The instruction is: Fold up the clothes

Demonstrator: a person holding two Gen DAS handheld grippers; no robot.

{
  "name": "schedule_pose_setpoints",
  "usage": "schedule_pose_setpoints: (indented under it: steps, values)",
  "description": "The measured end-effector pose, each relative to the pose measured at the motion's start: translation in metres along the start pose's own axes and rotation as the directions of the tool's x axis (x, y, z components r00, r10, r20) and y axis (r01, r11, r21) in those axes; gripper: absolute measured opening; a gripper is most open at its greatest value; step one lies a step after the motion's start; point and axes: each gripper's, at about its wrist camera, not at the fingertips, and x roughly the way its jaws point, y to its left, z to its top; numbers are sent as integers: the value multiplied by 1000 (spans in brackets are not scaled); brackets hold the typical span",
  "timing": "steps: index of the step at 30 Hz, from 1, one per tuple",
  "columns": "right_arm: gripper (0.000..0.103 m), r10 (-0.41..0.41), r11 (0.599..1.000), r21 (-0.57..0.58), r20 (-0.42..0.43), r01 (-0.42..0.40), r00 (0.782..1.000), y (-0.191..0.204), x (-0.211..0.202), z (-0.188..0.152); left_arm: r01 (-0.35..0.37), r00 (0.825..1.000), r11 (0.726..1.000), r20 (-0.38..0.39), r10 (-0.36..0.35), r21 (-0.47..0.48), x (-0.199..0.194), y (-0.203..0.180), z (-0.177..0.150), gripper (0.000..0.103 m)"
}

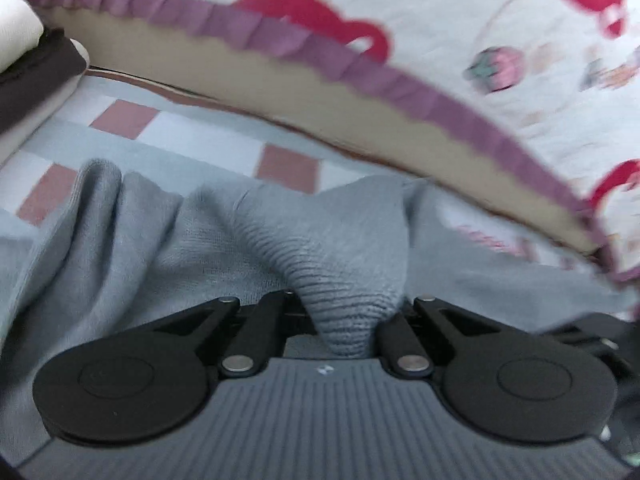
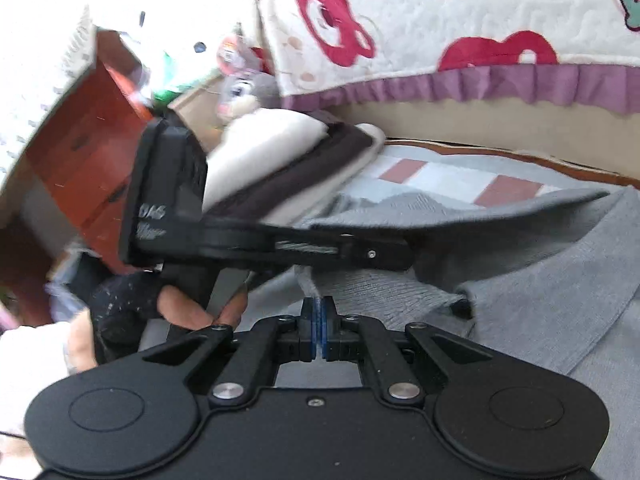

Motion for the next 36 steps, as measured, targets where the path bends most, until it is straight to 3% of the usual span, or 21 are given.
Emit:
schedule_pose_setpoints:
  steps: [3, 5, 8, 9, 12, 14, 20, 24, 26, 28, 30, 33, 34, 36]
  values:
    - [5, 87, 996, -5, -26, -87, 996, 22, -23, -9, 48, 999, 999, -2, -48, 17, -20, -8, -28, 2]
    - [5, 116, 993, -7, -105, -117, 988, 33, -28, -23, 80, 997, 996, -4, -79, 28, -33, -13, -46, 2]
    - [9, 42, 999, -12, -228, -45, 973, 37, -23, -44, 127, 992, 991, -7, -127, 44, -53, -21, -74, 2]
    - [11, 2, 1000, 11, -234, 0, 972, 32, -22, -45, 140, 990, 989, -9, -140, 49, -58, -23, -82, 2]
    - [19, -66, 981, 168, -173, 96, 983, 3, -30, -35, 144, 989, 988, -30, -143, 58, -52, -22, -86, 2]
    - [51, -102, 953, 274, -113, 130, 988, -15, -36, -26, 150, 989, 986, -13, -149, 68, -59, -20, -87, 2]
    - [60, -177, 871, 446, -102, 204, 979, -54, -13, -22, 150, 989, 984, -16, -149, 94, -56, -17, -88, 2]
    - [56, -287, 848, 436, -102, 302, 953, -67, 4, -12, 134, 991, 982, -30, -131, 134, -53, -19, -90, 2]
    - [6, -352, 842, 400, -98, 361, 931, -71, 11, -2, 105, 994, 979, -32, -101, 177, -53, -23, -90, 3]
    - [5, -416, 832, 364, -91, 419, 905, -76, 18, 7, 25, 999, 967, -25, -20, 252, -52, -30, -90, 4]
    - [5, -459, 839, 265, -126, 476, 880, -68, 23, 13, -74, 997, 939, -5, 81, 335, -51, -39, -91, 7]
    - [5, -491, 847, 120, -195, 518, 849, -53, 30, 18, -145, 989, 909, 78, 124, 390, -59, -45, -93, 11]
    - [5, -493, 848, 102, -211, 521, 844, -49, 30, 18, -179, 983, 891, 116, 143, 417, -60, -49, -94, 14]
    - [5, -488, 851, 87, -230, 517, 842, -45, 26, 18, -263, 961, 819, 214, 175, 510, -56, -61, -100, 26]
